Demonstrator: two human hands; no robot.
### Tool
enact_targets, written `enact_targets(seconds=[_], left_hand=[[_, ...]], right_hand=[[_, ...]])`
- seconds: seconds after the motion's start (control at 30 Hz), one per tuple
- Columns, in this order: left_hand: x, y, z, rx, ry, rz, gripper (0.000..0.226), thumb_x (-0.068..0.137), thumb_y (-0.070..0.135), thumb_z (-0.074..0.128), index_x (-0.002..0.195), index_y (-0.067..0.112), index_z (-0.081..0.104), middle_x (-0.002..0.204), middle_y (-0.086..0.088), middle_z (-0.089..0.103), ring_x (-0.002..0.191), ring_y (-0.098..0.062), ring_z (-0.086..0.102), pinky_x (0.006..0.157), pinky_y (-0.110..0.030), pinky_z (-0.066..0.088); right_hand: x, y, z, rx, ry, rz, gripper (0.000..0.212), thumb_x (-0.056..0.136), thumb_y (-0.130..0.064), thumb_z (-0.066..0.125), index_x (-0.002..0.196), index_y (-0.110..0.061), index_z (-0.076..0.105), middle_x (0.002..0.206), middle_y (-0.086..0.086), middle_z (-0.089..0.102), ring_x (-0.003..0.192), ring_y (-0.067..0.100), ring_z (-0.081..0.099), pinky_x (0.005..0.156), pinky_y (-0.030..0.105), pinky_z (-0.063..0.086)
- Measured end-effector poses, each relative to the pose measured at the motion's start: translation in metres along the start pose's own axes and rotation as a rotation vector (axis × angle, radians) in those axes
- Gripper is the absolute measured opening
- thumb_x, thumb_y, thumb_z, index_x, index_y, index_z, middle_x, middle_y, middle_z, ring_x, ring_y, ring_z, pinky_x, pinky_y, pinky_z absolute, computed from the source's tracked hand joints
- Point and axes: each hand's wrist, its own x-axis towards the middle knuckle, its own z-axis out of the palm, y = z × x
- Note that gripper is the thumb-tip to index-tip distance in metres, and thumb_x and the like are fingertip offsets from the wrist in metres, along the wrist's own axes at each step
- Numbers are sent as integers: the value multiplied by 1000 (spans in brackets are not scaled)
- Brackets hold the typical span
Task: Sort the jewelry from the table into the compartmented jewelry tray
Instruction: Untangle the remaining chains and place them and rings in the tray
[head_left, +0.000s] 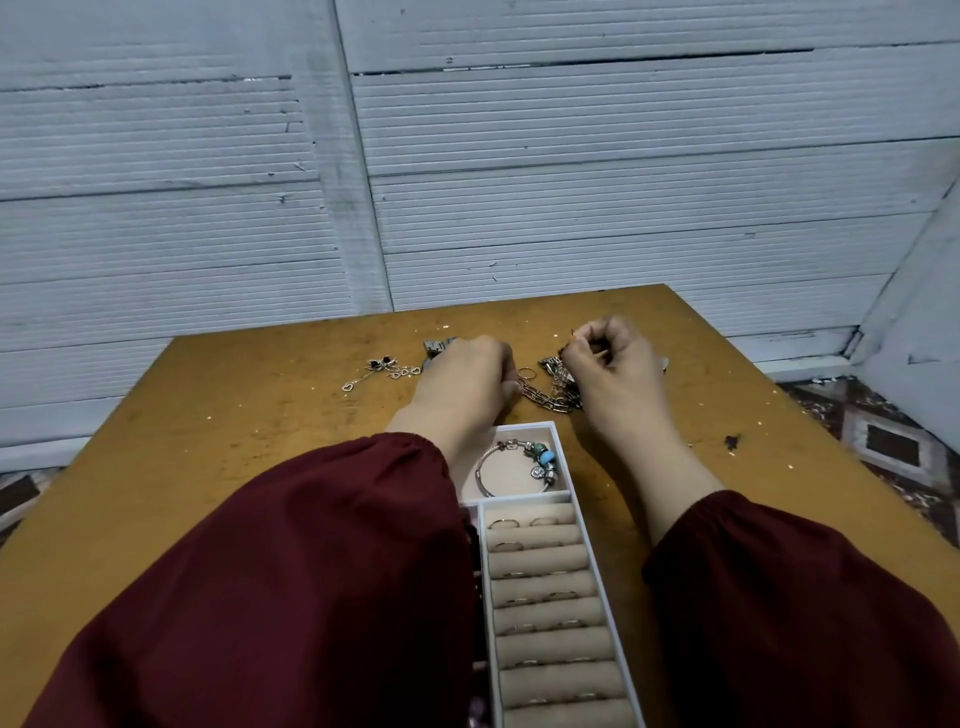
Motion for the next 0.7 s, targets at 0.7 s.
enact_targets(seconds=[0.7], left_hand=[[-100,6,-54,-523,308,-158,16,77,24,78,65,26,67,61,12,61,54,1,50,49,-8,36]], right_hand=[[-51,-56,-33,110,-55,19,19,85,-10,63,72,-23,57,76,-5,59,61,9,50,64,29,45]])
